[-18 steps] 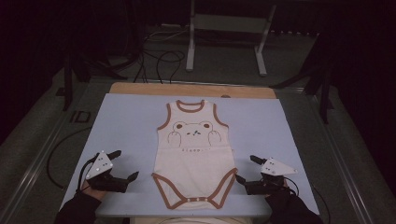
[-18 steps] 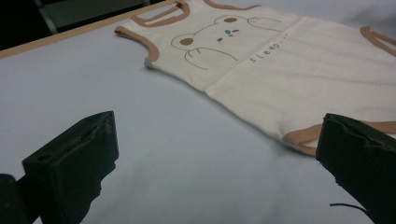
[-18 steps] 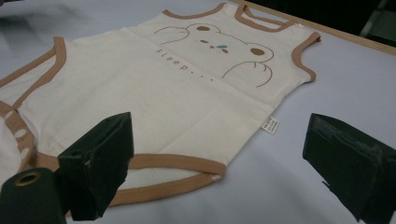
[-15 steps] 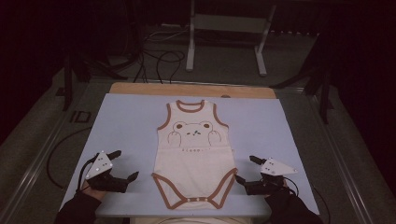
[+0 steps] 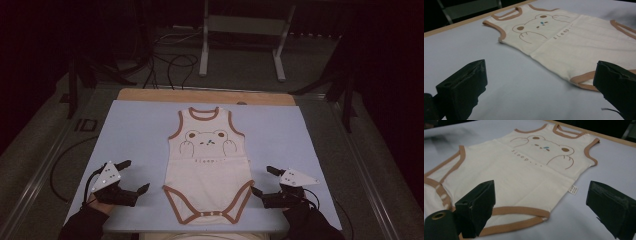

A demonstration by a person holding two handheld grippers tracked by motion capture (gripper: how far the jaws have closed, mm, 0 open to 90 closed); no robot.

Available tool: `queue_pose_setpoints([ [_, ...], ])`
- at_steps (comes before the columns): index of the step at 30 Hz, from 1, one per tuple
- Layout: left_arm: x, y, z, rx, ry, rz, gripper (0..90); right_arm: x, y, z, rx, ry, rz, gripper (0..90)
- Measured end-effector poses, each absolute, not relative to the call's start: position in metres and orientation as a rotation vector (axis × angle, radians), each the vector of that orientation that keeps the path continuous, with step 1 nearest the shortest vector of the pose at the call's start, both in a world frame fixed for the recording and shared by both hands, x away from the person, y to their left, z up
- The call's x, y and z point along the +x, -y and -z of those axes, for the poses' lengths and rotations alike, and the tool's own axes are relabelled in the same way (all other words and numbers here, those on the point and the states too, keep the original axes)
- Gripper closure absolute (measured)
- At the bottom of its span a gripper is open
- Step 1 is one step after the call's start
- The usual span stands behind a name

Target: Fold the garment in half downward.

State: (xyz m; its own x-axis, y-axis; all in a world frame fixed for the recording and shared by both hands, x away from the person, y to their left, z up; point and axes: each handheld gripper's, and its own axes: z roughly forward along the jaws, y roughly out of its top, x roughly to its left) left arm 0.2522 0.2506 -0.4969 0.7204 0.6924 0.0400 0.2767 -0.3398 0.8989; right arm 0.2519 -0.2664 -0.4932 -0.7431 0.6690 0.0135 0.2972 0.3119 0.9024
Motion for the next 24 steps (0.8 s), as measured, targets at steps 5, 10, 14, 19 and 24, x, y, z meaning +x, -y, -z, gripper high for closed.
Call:
queue_pose_setpoints([
  [5,0.251,-0.25,0.492,1.905,-0.744,-0.504,0.0,0.25,0.264,0.488,0.864,-2.199,-1.398,8.6],
  [10,0.25,-0.245,0.484,1.9,-0.72,-0.486,0.0,0.246,0.26,0.482,0.841,-2.2,-1.365,8.5],
  [14,0.248,-0.239,0.474,1.916,-0.696,-0.479,0.0,0.243,0.261,0.47,0.842,-2.169,-1.371,8.6],
  [19,0.248,-0.232,0.456,1.922,-0.658,-0.464,0.0,0.241,0.261,0.45,0.833,-2.161,-1.393,8.6],
  [24,0.254,-0.223,0.438,1.932,-0.618,-0.419,0.0,0.242,0.257,0.435,0.816,-2.163,-1.4,8.6],
])
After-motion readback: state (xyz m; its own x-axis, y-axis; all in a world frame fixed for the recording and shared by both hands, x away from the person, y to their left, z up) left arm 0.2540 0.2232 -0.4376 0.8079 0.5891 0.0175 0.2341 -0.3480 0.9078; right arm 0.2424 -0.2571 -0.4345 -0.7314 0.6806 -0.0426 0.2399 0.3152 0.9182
